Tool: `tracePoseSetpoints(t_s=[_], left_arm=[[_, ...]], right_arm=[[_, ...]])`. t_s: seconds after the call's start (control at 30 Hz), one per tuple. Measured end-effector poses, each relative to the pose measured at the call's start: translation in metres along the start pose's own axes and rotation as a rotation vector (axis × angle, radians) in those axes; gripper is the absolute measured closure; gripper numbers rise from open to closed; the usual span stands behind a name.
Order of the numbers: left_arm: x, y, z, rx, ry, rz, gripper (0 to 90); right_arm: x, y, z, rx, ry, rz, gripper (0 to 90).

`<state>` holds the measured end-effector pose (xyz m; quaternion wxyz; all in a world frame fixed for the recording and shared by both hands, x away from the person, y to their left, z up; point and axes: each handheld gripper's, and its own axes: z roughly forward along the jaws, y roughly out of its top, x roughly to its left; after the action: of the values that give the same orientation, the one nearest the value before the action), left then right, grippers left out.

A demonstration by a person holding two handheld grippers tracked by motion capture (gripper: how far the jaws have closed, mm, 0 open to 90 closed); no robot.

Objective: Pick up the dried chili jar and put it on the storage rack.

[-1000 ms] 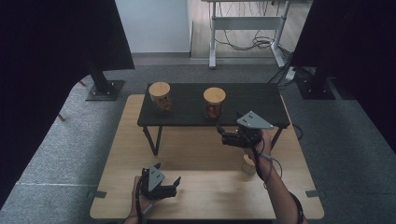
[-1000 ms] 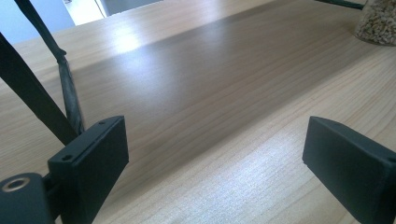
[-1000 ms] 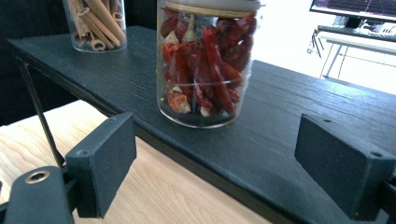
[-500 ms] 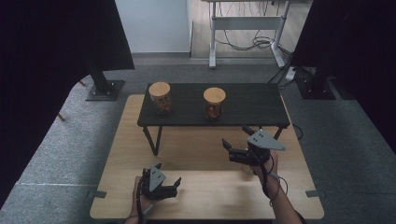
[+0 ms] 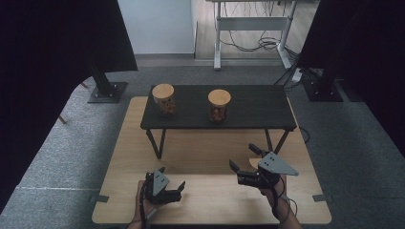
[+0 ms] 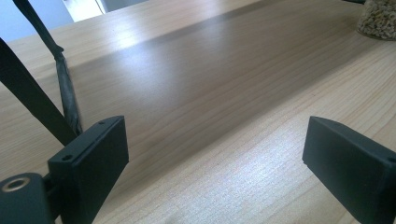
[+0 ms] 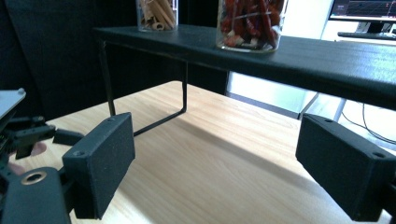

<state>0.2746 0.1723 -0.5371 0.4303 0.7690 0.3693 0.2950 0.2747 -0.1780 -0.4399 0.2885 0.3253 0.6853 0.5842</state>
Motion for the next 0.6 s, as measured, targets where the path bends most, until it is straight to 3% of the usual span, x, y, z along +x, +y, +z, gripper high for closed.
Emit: tracePoseSetpoints(t_s=[0.43,0.6], left_arm=[[0.001,0.0,0.0,-0.002,0.003,0.0,6.4],[0.002,0.0,-0.001,-0.003,0.004,-0.003,6.4]], right_arm=[[0.009,-0.023,-0.004,0.071,0.008,0.005,10.9],[0.015,-0.033,-0.008,0.109,0.063,0.048,10.3]])
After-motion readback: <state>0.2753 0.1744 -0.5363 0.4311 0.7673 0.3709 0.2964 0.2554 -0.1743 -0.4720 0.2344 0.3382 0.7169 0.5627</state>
